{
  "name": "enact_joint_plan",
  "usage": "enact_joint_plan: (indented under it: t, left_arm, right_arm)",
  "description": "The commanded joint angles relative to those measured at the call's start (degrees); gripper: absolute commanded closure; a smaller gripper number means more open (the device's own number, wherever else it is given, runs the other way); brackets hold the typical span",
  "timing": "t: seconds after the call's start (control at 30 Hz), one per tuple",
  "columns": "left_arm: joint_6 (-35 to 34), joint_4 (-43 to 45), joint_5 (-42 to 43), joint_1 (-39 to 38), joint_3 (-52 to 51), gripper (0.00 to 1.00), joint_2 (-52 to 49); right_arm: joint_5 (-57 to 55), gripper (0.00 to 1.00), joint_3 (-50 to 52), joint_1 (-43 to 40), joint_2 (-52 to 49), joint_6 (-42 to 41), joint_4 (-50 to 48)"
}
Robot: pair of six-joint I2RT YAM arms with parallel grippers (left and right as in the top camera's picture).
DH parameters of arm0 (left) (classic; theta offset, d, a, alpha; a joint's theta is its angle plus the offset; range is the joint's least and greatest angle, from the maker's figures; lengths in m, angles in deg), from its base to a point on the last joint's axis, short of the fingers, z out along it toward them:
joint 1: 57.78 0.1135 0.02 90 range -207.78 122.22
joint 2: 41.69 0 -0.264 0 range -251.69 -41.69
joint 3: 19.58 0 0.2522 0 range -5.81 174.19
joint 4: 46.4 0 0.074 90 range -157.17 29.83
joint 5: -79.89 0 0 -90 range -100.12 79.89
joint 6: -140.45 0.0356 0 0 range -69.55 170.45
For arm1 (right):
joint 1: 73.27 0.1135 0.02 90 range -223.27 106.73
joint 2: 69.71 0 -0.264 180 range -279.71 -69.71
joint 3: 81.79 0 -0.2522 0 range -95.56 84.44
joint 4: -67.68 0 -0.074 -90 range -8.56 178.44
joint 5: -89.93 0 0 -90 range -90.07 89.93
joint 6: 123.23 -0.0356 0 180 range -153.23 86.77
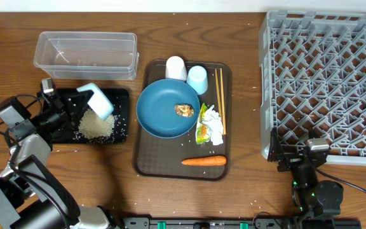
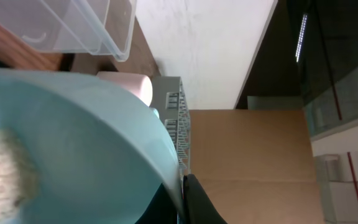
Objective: Sort waste into correct bins and load items into the dishwasher rack
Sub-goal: 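Tilt the bowl with the left gripper to pour rice onto the black tray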
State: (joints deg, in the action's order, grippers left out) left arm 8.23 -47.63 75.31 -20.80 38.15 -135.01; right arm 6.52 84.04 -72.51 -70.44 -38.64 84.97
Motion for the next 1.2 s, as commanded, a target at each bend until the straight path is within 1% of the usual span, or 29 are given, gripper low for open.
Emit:
enact_joint_plan:
  t: [0.0,0.07,0.13,0.23,0.27,0.3,0.37,0.53,0.6,0.63,0.73,0.83,0.9,0.93,1.0,1.03,1.07,1.17]
  left_arm:
    - [-1.0,1.2,0.8,0.3,0.3,0.94,-0.3]
    - [-0.5,1.5,-0.9,0.3,0.3,0.94,-0.3]
    - [-3.1,1.8,1.2,0.3,0.3,0.94,-0.3]
    - [-1.1,3.9,2.4,0.3,0.3,0.94,-0.2]
    - [-1.6,3.8,2.0,0.4,0.3,0.94,-0.2]
    - [-3.8,3.9,2.5,0.4,0.3,0.94,-0.2]
    - [-6.2,4.1,4.7,0.3,0.3,0.94,-0.2]
    - [-7.0,5.4,2.4,0.7,0.3,0.94,-0.1]
    - [-11.1,6.0,4.7,0.9,0.4,0.94,-0.1]
    - [-11.4,6.3,4.7,0.9,0.4,0.94,0.0]
    - [-8.9,8.6,2.1,1.0,0.4,0.94,0.0]
    - [-13.1,8.8,4.7,1.2,0.4,0.94,0.0]
    - [-10.4,9.8,4.0,1.2,0.4,0.94,0.2]
    - [-10.5,9.8,3.8,1.3,0.4,0.94,0.2]
    - [-15.1,9.4,4.7,1.4,0.3,0.94,0.2]
    - [-16.3,9.4,4.7,1.3,0.2,0.94,0.4]
    - [-16.3,9.6,4.7,1.1,0.1,0.94,0.6]
    - [-15.7,13.7,4.2,1.1,0.1,0.94,0.7]
  right_arm:
    - [-0.2,0.01,0.1,-0.6,-0.1,0.3,0.2]
    - [-0.2,0.01,0.1,-0.6,-0.1,0.3,0.2]
    - [-0.2,0.01,0.1,-0.6,-0.1,0.3,0.2]
    - [-0.2,0.01,0.1,-0.6,-0.1,0.3,0.2]
    - [-0.2,0.01,0.1,-0.6,-0.1,0.3,0.2]
    - [-0.2,0.01,0.1,-0.6,-0.1,0.3,0.2]
    - [-0.2,0.01,0.1,-0.6,-0.1,0.3,0.2]
    - [-0.2,0.01,0.1,-0.6,-0.1,0.3,0.2]
    - [-0.2,0.01,0.1,-0.6,-0.1,0.3,0.2]
    - [-0.2,0.01,0.1,-0.6,-0.1,0.3,0.2]
    - [-0.2,0.01,0.1,-0.6,-0.1,0.3,0.2]
    - [-0.2,0.01,0.1,-0.6,-0.1,0.3,0.2]
    - [-0.2,0.01,0.1,-0.6,-0.1,0.3,0.2]
    - [-0.2,0.01,0.1,-0.6,-0.1,0.3,0.2]
    - [-0.2,0.01,0.1,-0.6,-0.1,0.3,0.2]
    - [-0.2,0.01,0.1,-0.6,-0.1,0.3,0.2]
    - [-0.2,0.01,0.1,-0.6,-0.1,0.3,0.2]
    - [-0.2,0.01,0.1,-0.6,-0.1,0.3,0.2]
